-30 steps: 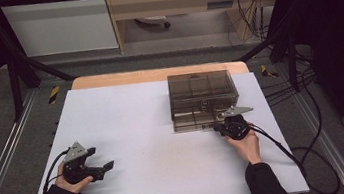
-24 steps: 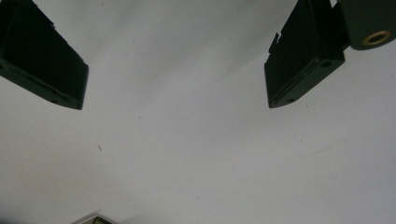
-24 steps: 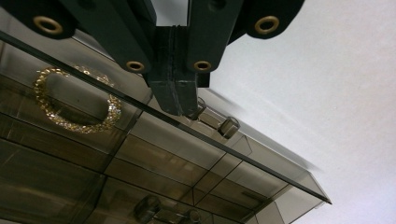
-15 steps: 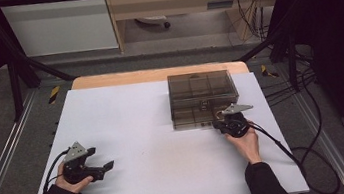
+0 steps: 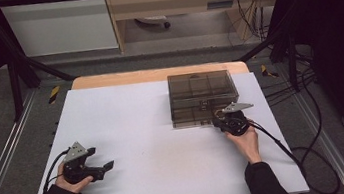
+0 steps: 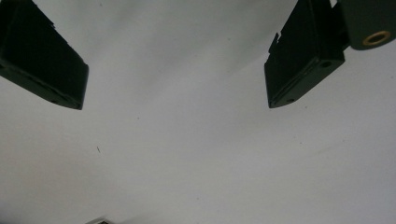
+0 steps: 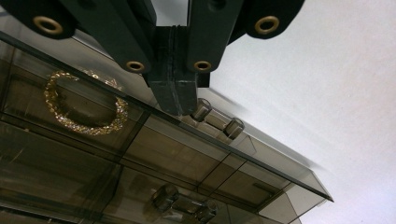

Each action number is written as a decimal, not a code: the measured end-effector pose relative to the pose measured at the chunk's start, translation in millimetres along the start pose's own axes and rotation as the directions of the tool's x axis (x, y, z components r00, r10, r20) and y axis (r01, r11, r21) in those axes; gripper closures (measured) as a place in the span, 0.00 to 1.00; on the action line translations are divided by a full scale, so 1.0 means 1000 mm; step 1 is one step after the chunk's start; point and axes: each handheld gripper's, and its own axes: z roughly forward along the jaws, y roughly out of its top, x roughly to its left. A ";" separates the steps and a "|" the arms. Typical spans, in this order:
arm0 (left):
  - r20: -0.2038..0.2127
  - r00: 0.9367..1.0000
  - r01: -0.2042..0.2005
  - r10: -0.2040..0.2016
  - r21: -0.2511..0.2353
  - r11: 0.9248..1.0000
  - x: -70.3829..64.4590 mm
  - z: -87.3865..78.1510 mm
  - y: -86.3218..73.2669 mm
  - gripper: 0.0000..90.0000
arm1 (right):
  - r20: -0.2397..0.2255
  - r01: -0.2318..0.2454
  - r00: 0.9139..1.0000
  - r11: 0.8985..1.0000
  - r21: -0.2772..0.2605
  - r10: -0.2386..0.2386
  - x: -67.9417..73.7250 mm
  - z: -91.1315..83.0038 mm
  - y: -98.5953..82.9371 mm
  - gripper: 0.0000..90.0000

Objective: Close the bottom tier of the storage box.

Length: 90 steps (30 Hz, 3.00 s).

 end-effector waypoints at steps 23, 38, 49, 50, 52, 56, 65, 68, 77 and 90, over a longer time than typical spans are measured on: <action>-0.002 1.000 0.002 -0.002 0.002 1.000 0.000 0.000 0.000 0.07 | 0.004 -0.006 1.000 1.000 -0.005 0.006 -0.007 0.005 0.003 1.00; -0.003 1.000 0.003 -0.003 0.003 1.000 0.000 0.000 0.000 0.07 | 0.011 -0.007 1.000 1.000 -0.012 0.007 -0.011 0.008 0.004 1.00; -0.005 1.000 0.004 -0.004 0.004 1.000 0.001 0.001 0.000 0.07 | 0.018 -0.008 1.000 1.000 -0.015 0.008 -0.014 0.011 0.007 1.00; -0.005 1.000 0.004 -0.004 0.004 1.000 0.001 0.001 0.000 0.07 | 0.018 -0.009 1.000 1.000 -0.015 0.009 -0.014 0.011 0.007 1.00; -0.006 1.000 0.003 -0.003 0.005 1.000 0.001 0.000 0.000 0.07 | 0.018 -0.008 1.000 1.000 -0.017 0.009 -0.015 0.011 0.007 1.00; -0.006 1.000 0.003 -0.003 0.006 1.000 0.001 0.001 0.000 0.07 | 0.019 -0.009 1.000 1.000 -0.017 0.009 -0.016 0.011 0.008 1.00; -0.007 1.000 0.004 -0.004 0.009 1.000 0.001 0.001 -0.001 0.07 | 0.024 -0.017 1.000 1.000 -0.021 0.017 -0.019 0.013 0.009 1.00; -0.006 1.000 0.004 -0.004 0.011 1.000 0.001 0.001 -0.001 0.07 | 0.027 -0.018 0.999 1.000 -0.022 0.019 -0.020 0.014 0.009 1.00; -0.007 1.000 0.004 -0.004 0.013 1.000 0.001 0.001 -0.001 0.07 | 0.033 -0.020 0.999 0.999 -0.026 0.021 -0.022 0.016 0.009 1.00; -0.007 1.000 0.005 -0.005 0.012 1.000 0.001 0.001 -0.001 0.07 | 0.037 -0.018 0.999 1.000 -0.023 0.019 -0.024 0.017 0.010 1.00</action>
